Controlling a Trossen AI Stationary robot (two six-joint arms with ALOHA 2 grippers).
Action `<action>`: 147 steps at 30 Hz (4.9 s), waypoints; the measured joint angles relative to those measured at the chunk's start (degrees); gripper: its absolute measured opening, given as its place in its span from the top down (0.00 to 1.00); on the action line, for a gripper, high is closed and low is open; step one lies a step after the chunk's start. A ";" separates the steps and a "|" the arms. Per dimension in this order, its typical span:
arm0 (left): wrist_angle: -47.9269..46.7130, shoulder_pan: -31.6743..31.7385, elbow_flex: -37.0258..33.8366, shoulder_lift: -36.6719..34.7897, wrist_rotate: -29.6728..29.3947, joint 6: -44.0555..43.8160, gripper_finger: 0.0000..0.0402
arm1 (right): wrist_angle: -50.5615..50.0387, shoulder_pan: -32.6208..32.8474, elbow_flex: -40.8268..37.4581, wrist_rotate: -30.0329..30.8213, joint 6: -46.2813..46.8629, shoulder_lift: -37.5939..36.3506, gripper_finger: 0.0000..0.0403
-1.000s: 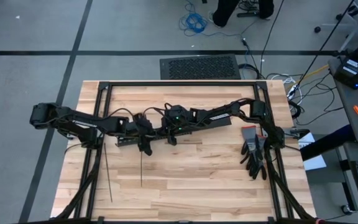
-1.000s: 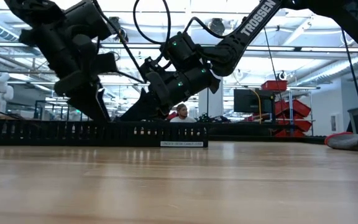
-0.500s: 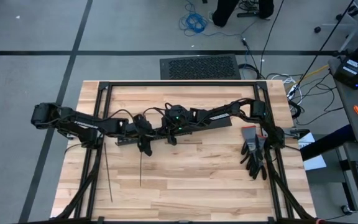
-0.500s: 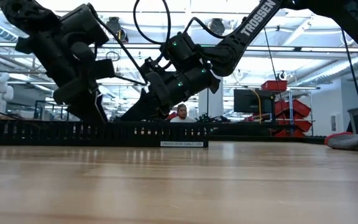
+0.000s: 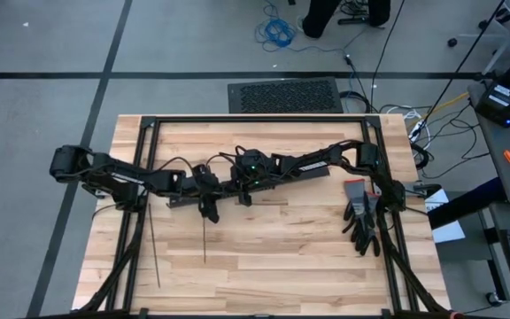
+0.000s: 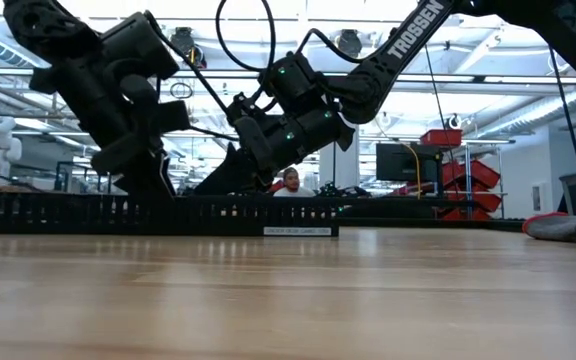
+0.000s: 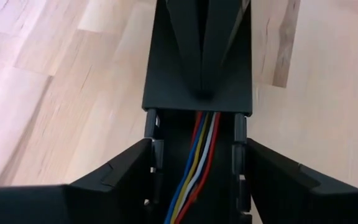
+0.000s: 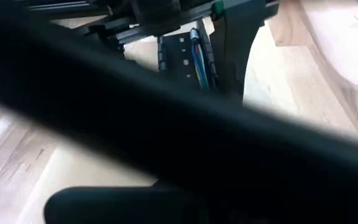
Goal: Ziptie cables
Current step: Close the black cable duct with the cable duct cover
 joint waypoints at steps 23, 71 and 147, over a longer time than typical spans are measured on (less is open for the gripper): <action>2.42 0.02 -0.04 0.76 -0.10 -0.04 0.42 | -1.01 0.24 -0.09 1.76 -4.81 -5.58 1.00; -0.15 0.21 2.10 0.28 -0.90 1.36 0.41 | -6.92 0.00 0.17 3.67 -4.31 -2.32 1.00; 26.12 3.23 -21.33 -19.09 4.79 6.40 0.21 | -10.13 0.02 0.13 3.80 -1.92 -2.34 1.00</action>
